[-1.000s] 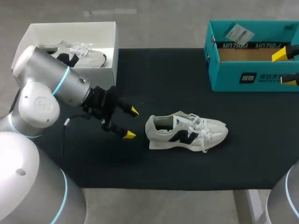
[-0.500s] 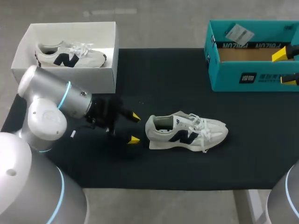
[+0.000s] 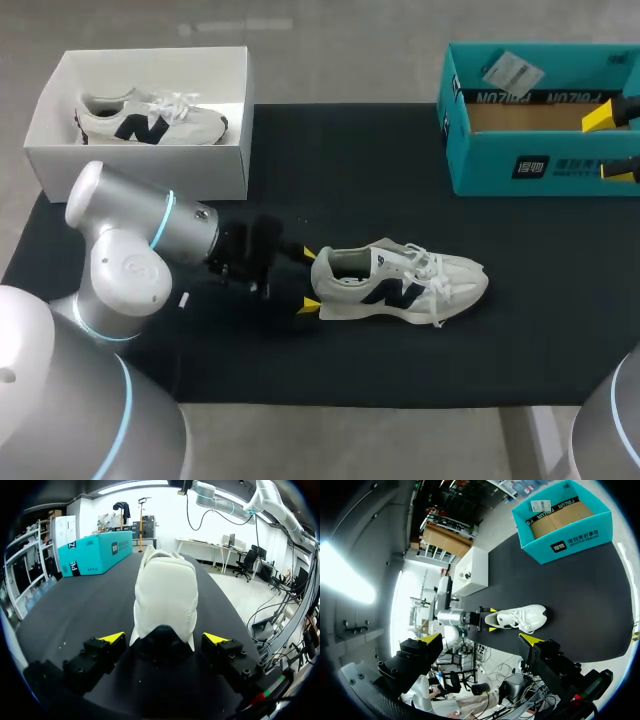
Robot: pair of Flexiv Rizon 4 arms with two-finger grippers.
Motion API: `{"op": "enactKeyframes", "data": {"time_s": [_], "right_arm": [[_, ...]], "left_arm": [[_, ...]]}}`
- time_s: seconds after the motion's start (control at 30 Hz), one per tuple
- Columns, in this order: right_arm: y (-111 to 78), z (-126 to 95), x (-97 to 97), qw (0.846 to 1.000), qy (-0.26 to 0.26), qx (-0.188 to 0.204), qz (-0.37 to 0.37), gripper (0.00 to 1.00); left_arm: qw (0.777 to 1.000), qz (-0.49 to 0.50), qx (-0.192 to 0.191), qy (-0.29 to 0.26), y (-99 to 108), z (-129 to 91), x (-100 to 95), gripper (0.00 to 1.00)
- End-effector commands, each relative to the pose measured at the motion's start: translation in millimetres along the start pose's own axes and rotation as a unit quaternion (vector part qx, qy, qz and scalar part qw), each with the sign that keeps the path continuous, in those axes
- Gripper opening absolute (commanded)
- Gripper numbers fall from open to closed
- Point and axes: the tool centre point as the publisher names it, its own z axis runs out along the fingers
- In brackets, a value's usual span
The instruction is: Take the shoe out of the shoebox, open the shoe tongue, remove and reinsert the insole, then place the shoe into the shoebox
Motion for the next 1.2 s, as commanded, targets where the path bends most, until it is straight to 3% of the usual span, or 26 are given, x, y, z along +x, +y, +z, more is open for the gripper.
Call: {"op": "enactKeyframes", "data": {"time_s": [0.03, 0.63, 1.2], "right_arm": [[0.4, 0.7, -0.2, 1.0, -0.001, 0.001, 0.0, 1.0], [0.4, 0.7, -0.2, 1.0, -0.001, 0.001, 0.0, 1.0], [0.4, 0.7, -0.2, 1.0, -0.001, 0.001, 0.0, 1.0]], "left_arm": [[1.0, 0.003, 0.003, 0.007, -0.1, 9.9, -5.7, 1.0], [0.999, 0.015, 0.018, 0.027, -5.2, 25.1, -5.9, 1.0], [0.999, 0.022, 0.008, 0.04, -5.6, 46.2, -4.8, 1.0]]}}
